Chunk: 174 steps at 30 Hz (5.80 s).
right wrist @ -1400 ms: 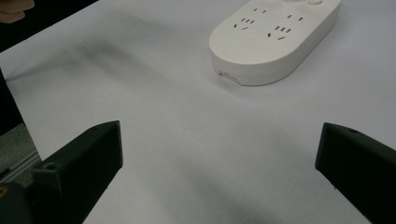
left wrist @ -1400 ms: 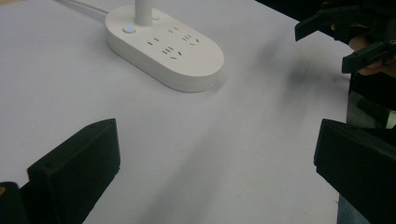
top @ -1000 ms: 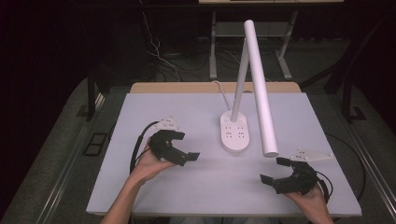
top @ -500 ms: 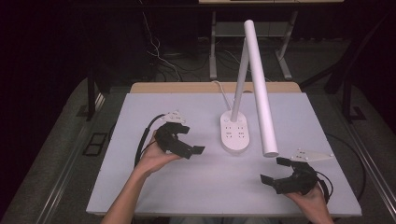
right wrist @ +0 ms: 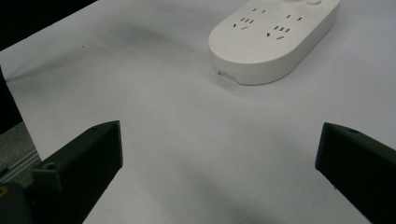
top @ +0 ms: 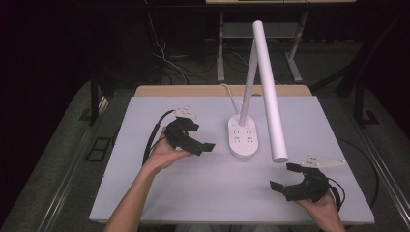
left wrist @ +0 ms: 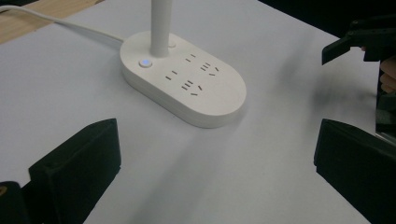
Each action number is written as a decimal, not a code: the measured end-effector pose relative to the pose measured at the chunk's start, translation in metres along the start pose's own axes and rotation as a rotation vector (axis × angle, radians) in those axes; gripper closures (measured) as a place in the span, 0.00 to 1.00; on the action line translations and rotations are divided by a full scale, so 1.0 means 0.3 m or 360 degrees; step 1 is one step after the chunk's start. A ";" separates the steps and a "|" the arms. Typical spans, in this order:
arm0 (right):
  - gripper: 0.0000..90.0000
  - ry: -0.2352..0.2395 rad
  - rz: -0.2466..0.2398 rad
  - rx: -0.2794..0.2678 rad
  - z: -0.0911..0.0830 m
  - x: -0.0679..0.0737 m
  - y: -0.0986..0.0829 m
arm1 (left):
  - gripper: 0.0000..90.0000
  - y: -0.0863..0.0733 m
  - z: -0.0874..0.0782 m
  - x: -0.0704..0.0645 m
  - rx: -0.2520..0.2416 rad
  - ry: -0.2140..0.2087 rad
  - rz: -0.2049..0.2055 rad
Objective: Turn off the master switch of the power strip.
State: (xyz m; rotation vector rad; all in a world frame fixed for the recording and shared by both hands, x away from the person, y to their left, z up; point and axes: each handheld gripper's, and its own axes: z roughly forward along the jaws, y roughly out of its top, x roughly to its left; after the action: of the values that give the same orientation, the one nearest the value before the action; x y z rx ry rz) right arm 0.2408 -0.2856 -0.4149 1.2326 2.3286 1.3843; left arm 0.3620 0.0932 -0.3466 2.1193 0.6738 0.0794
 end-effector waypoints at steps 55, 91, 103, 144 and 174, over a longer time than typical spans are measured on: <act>0.00 0.0001 -0.0015 0.0015 0.002 -0.004 -0.004 | 0.06 0.204 0.225 0.174 0.0057 0.0062 -0.0004; 0.00 -0.0010 0.0004 -0.0006 -0.010 -0.015 -0.006 | 0.55 0.195 0.377 0.219 0.0045 0.0073 -0.0079; 0.00 -0.0013 0.0007 -0.0010 -0.014 -0.021 -0.006 | 0.74 0.175 0.434 0.224 0.0025 0.0080 -0.0163; 0.00 -0.0023 -0.0011 -0.0010 -0.011 -0.034 -0.004 | 1.00 0.109 0.526 0.242 -0.0002 0.0062 -0.0276; 0.00 -0.0034 -0.0015 -0.0008 -0.012 -0.029 -0.005 | 1.00 0.083 0.547 0.250 -0.0083 -0.0050 -0.0462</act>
State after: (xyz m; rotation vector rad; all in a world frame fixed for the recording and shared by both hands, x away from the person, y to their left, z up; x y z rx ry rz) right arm 0.2437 -0.2946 -0.4162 1.2278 2.3120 1.3665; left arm 0.4850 -0.0026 -0.4409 1.9480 0.9427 -0.0948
